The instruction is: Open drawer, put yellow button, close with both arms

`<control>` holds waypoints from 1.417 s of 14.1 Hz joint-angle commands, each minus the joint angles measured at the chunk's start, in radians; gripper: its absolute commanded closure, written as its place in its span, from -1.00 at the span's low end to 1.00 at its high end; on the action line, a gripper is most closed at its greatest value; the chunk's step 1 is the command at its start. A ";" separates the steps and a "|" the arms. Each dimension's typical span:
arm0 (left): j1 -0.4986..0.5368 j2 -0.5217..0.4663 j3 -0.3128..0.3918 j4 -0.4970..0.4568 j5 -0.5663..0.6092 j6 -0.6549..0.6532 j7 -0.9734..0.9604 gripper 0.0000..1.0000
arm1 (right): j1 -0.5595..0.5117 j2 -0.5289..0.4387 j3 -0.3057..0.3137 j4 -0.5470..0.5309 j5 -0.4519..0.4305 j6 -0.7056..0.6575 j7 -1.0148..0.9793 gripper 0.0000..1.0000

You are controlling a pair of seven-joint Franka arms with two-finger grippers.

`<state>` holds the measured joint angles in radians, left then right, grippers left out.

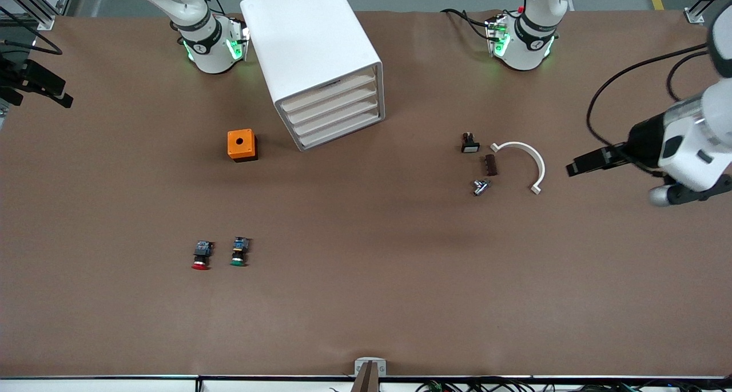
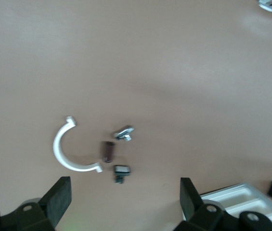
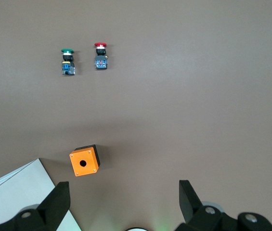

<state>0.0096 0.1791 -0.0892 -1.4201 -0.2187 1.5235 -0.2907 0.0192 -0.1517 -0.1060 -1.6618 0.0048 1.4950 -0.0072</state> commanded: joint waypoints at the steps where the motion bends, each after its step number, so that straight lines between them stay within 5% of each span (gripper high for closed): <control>1: -0.013 -0.143 0.069 -0.169 0.018 0.009 0.105 -0.99 | -0.015 -0.031 0.008 -0.029 -0.012 0.005 -0.014 -1.00; 7: -0.017 -0.265 0.108 -0.318 0.070 0.069 0.179 -0.99 | -0.013 -0.031 0.009 -0.027 -0.012 0.004 -0.017 -1.00; 16: -0.031 -0.139 0.048 -0.106 0.179 0.115 0.196 -0.99 | -0.013 -0.032 0.016 -0.027 -0.012 0.004 -0.046 -1.00; 20: -0.033 -0.138 0.045 -0.099 0.180 0.115 0.197 -0.99 | -0.025 -0.032 0.028 -0.027 -0.011 0.001 -0.046 -1.00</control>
<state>-0.0242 0.0302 -0.0402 -1.5437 -0.0609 1.6488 -0.1100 0.0164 -0.1530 -0.1007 -1.6625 0.0046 1.4937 -0.0405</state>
